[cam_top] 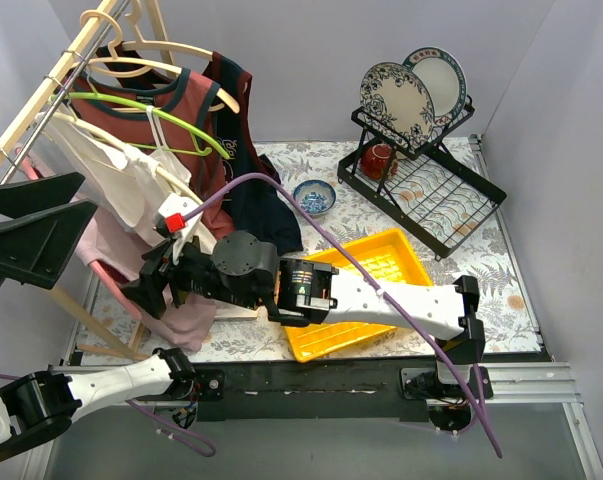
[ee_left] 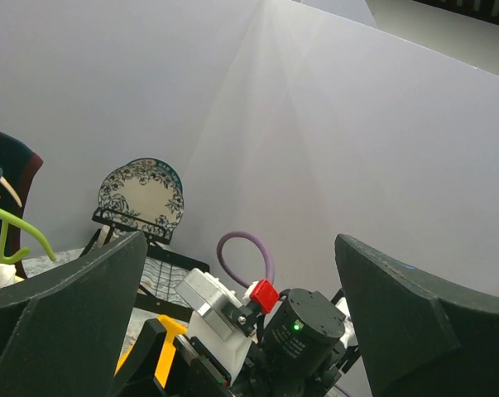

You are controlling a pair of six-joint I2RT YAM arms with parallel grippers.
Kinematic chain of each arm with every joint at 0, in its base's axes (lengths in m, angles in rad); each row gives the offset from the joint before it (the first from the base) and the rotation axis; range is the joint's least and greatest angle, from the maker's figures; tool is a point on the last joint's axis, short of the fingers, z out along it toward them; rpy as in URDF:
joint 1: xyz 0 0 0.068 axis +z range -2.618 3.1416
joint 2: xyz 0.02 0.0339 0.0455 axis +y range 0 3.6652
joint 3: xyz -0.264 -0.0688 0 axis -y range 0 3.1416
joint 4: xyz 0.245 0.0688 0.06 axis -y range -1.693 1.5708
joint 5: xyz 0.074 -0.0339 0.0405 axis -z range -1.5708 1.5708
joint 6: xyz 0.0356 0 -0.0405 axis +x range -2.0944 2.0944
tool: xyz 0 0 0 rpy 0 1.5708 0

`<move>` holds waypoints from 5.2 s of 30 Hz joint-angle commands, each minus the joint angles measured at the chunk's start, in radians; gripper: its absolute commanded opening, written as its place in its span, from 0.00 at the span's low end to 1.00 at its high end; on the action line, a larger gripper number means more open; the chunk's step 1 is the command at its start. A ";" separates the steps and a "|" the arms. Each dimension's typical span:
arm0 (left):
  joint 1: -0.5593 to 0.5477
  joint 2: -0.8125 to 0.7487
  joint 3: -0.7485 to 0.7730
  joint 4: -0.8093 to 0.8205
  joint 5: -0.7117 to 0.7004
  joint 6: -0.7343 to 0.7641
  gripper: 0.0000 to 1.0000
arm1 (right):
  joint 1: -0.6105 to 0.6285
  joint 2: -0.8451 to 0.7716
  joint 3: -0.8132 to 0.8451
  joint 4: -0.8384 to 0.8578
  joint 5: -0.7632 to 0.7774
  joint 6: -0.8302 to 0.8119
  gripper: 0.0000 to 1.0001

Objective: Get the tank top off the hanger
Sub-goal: Pick up the hanger from the clothesline.

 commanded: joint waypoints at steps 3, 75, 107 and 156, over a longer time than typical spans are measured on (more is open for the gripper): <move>-0.004 0.027 -0.007 -0.036 -0.033 0.030 0.98 | 0.013 -0.007 0.087 0.016 0.043 0.000 0.77; -0.004 0.051 0.065 0.027 0.001 0.026 0.98 | 0.060 -0.017 -0.042 0.607 0.318 -0.473 0.01; -0.004 0.063 -0.092 -0.090 -0.269 0.163 0.90 | 0.062 -0.523 -0.646 0.526 0.265 -0.241 0.01; -0.006 0.192 -0.149 -0.005 -0.369 0.241 0.00 | 0.060 -0.879 -0.736 0.063 0.302 0.066 0.87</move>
